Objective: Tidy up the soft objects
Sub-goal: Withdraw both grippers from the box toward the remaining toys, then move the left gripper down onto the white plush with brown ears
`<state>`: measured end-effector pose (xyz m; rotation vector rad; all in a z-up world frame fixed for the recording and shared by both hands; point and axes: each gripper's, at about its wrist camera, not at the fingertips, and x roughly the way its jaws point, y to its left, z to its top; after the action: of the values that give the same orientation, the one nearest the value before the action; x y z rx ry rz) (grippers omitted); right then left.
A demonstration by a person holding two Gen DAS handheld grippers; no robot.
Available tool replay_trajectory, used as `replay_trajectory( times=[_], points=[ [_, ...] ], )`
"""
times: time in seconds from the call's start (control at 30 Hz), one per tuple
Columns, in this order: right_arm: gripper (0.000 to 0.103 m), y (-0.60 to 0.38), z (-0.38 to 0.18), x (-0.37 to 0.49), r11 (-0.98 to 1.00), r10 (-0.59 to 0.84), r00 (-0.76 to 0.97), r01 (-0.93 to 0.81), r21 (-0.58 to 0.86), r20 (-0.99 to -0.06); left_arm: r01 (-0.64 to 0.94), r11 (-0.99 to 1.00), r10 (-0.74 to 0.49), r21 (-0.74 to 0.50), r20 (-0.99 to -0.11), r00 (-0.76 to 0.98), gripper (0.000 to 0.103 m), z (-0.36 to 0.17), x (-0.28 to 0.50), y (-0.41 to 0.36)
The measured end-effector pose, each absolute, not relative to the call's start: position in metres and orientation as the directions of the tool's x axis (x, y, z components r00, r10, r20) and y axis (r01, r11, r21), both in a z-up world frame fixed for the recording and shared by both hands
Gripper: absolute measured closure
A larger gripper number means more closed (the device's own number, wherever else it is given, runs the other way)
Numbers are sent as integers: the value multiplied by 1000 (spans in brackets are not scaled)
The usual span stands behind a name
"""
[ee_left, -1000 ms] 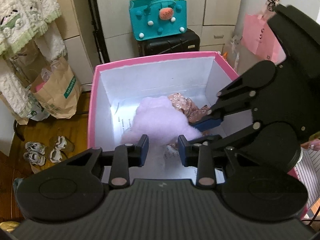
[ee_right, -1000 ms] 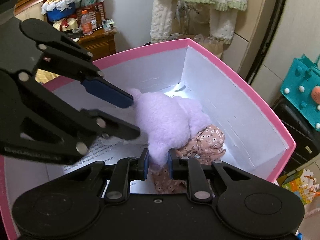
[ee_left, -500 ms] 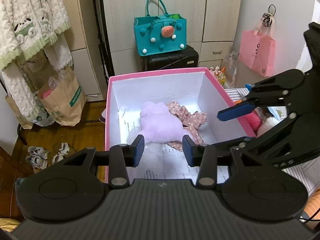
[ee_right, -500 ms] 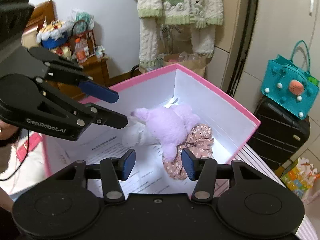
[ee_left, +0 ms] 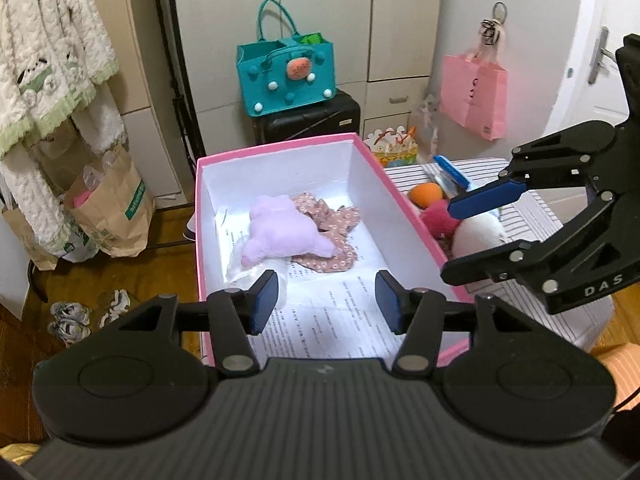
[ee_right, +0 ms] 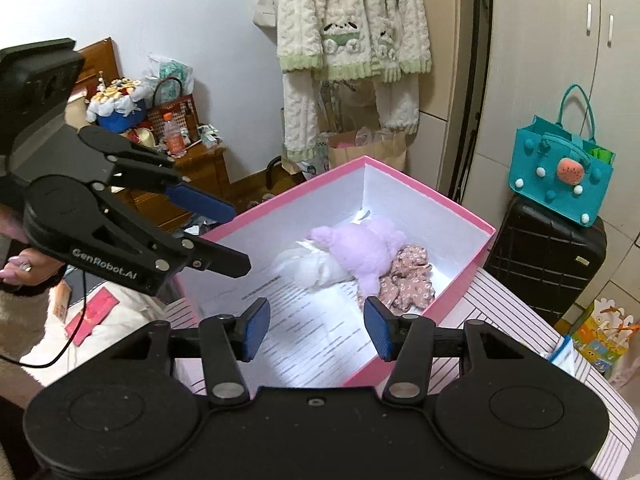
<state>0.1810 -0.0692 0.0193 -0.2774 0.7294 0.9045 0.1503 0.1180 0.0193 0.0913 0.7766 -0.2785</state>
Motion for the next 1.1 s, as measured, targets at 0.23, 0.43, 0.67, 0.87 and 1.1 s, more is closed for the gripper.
replay_trajectory(
  times=[0.23, 0.43, 0.67, 0.87, 1.1],
  points=[
    [43, -86, 39, 148, 595, 624, 412, -802, 61, -664, 324, 946, -218, 24, -693, 687, 43, 38, 123, 107],
    [40, -100, 49, 125, 590, 628, 423, -806, 45, -653, 370, 929, -266, -1, -698, 665, 41, 43, 104, 97],
    [35, -124, 50, 102, 619, 603, 467, -785, 11, -647, 412, 911, -282, 18, -702, 654, 33, 46, 88, 80],
    [34, -151, 42, 88, 651, 591, 468, -757, 47, -657, 495, 869, -356, -16, -716, 601, 26, 46, 79, 60],
    [31, -184, 28, 74, 701, 555, 499, -711, 51, -665, 563, 826, -374, 23, -725, 578, 21, 43, 72, 24]
  ],
)
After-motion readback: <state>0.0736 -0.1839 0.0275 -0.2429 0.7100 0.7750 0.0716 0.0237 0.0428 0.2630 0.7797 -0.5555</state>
